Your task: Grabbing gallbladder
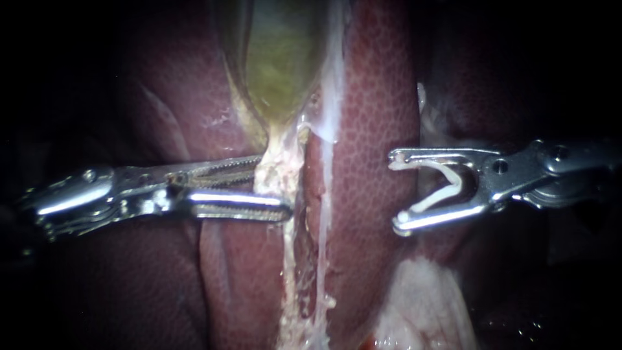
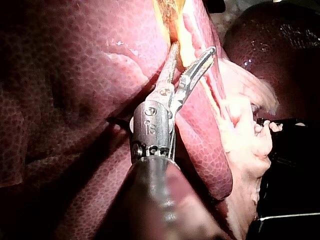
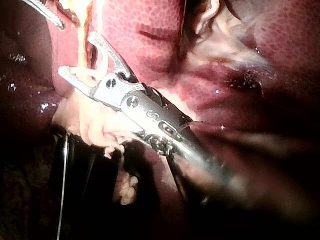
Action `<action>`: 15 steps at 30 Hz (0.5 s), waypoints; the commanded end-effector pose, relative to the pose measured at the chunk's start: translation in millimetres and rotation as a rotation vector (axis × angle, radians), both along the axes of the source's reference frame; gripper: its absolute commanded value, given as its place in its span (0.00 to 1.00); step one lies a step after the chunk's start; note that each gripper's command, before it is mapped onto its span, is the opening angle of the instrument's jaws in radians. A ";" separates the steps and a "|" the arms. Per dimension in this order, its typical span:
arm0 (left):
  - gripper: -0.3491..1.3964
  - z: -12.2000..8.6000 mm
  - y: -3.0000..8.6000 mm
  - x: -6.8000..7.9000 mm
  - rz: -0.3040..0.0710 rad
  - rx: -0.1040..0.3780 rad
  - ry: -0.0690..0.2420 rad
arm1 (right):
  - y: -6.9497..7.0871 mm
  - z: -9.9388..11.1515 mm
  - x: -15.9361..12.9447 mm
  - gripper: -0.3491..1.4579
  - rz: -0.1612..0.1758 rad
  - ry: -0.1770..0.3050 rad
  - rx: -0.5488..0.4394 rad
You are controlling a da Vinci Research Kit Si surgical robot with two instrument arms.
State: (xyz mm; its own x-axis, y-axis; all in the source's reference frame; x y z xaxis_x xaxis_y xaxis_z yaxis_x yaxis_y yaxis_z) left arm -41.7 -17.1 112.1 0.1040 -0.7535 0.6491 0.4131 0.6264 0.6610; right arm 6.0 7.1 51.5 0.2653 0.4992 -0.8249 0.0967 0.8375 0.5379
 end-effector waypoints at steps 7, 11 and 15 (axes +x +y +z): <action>0.04 -0.6 0.8 0.7 -0.035 0.067 -0.012 | 0.0 0.0 0.0 0.52 0.000 0.000 0.000; 0.00 -0.8 0.9 1.2 -0.034 0.089 -0.005 | 0.0 0.0 0.0 0.52 0.000 -0.001 0.000; 0.00 -0.7 0.6 1.4 -0.019 0.103 0.024 | 0.0 0.0 0.1 0.52 0.001 -0.001 0.000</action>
State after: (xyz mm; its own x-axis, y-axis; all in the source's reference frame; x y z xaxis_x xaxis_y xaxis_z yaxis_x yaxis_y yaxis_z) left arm -40.2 -16.4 111.4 0.1034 -0.8211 0.5614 0.4433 0.5433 0.7130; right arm 6.0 7.1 51.5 0.2655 0.4994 -0.8247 0.0959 0.8375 0.5380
